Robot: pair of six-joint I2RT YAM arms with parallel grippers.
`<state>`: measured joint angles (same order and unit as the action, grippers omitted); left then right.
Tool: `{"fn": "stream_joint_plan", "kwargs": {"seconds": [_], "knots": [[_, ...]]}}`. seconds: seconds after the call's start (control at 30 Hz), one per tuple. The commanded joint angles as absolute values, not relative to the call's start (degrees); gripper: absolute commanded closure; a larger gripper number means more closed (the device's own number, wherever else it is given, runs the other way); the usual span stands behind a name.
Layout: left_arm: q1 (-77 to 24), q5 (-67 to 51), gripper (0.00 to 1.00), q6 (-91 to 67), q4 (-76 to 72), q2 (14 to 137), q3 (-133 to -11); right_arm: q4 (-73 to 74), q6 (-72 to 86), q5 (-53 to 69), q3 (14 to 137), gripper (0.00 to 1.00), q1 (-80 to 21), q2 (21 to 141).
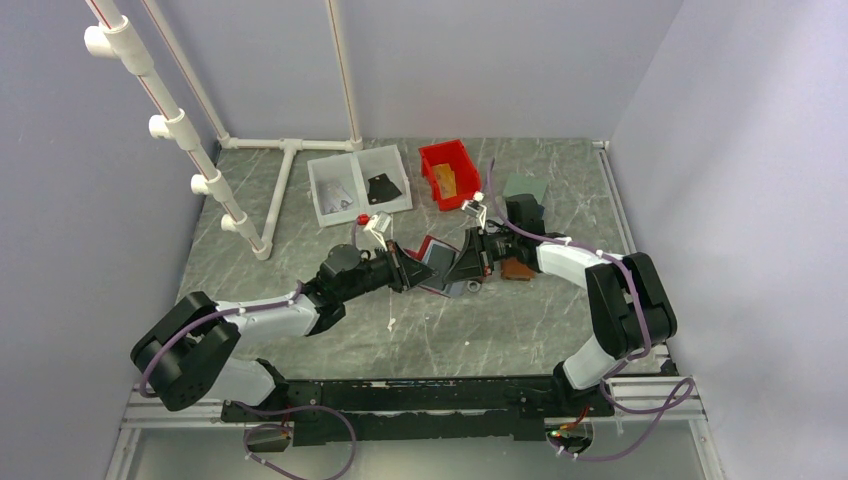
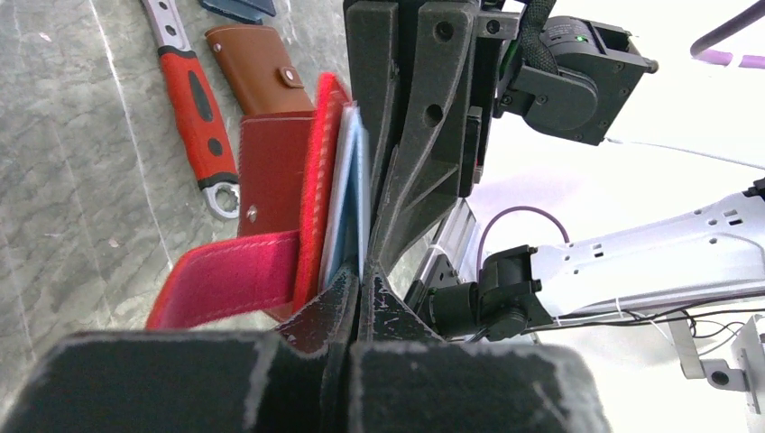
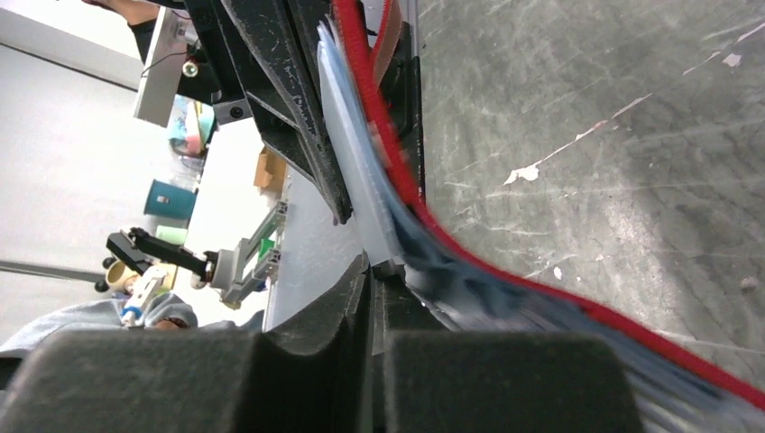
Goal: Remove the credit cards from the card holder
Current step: Remove the credit card from the card holder.
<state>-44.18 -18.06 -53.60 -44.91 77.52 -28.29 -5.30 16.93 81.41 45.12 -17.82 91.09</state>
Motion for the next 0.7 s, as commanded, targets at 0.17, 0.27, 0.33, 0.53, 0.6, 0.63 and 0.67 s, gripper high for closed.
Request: {"fn": "stream_joint_plan", "kwargs": {"seconds": [0.17,0.27,0.33,0.53,0.6,0.63,0.67], "knots": [[-44.07,-17.32,0.70,-53.78,-44.01,73.66,-28.99,-0.62,10.51,84.57,48.19,1.00,-18.10,91.38],[-43.35,-17.59,0.58,-53.53,-41.09,71.64,-29.05,1.50,8.65,84.64,48.59,1.00,-18.04,91.49],[-42.61,-18.24,0.55,-53.65,-39.99,70.27,-28.88,2.62,7.57,84.70,48.84,1.00,-18.05,91.58],[-40.98,-20.65,0.57,-54.64,-38.61,69.10,-28.35,3.79,6.20,85.32,49.13,1.00,-18.03,91.49],[-40.83,-20.98,0.60,-54.75,-38.72,69.16,-28.30,4.17,5.78,85.50,49.28,1.00,-18.06,91.49],[-40.71,-21.14,0.61,-54.76,-38.69,69.29,-28.36,4.35,5.60,85.58,49.31,1.00,-18.05,91.37],[-40.70,-21.36,0.63,-54.76,-38.56,69.45,-28.45,4.41,5.41,85.71,49.31,1.00,-18.03,91.38]]}}
